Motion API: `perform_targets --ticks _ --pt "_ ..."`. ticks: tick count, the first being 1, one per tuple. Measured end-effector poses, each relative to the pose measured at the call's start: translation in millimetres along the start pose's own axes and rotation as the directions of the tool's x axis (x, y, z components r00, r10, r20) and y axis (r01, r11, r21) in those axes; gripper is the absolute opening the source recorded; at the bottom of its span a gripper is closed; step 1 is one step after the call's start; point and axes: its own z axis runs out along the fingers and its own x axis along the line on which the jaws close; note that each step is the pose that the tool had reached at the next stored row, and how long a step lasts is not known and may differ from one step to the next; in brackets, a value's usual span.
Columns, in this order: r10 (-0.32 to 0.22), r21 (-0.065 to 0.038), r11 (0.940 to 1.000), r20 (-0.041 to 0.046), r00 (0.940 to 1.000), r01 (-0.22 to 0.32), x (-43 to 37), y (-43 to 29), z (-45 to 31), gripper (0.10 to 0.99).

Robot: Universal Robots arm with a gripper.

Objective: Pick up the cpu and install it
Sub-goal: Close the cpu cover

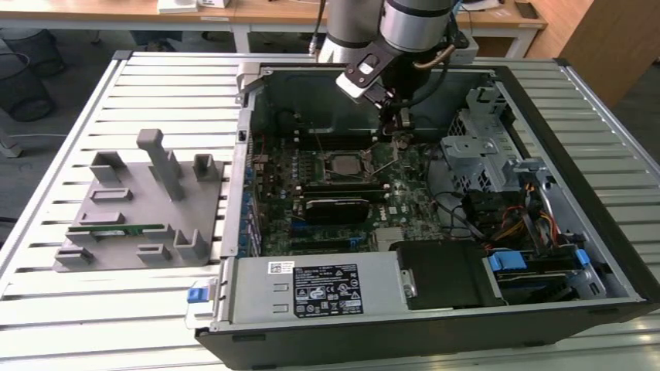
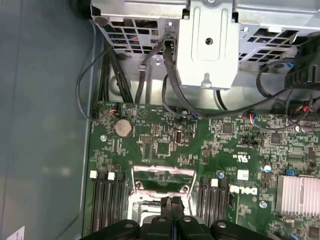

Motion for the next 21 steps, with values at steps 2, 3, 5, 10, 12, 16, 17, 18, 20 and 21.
perform_targets --ticks 2,3,5,10,12,16,17,18,20,21 --pt "0.0 0.0 1.0 0.0 1.0 0.0 1.0 2.4 1.3 0.106" --pt "0.0 0.0 1.0 -0.0001 1.0 0.0 1.5 3.8 1.8 0.106" --pt "0.0 0.0 1.0 -0.0002 1.0 0.0 2.1 6.5 2.8 0.106" --pt "0.0 0.0 1.0 -0.0001 1.0 0.0 3.0 14.1 4.8 0.106" --pt "0.0 0.0 1.0 -0.0001 1.0 0.0 3.0 16.8 5.8 0.106" --pt "0.0 0.0 1.0 -0.0001 1.0 0.0 3.1 22.6 8.0 0.106" --pt "0.0 0.0 1.0 0.0 1.0 0.0 3.2 24.0 8.5 0.106" --pt "0.0 0.0 1.0 0.0 1.0 0.0 3.3 25.3 9.0 0.106" --pt "0.0 0.0 1.0 0.0 1.0 0.0 3.6 27.8 10.0 0.106" --pt "0.0 0.0 1.0 0.0001 1.0 0.0 3.8 29.0 10.6 0.106"
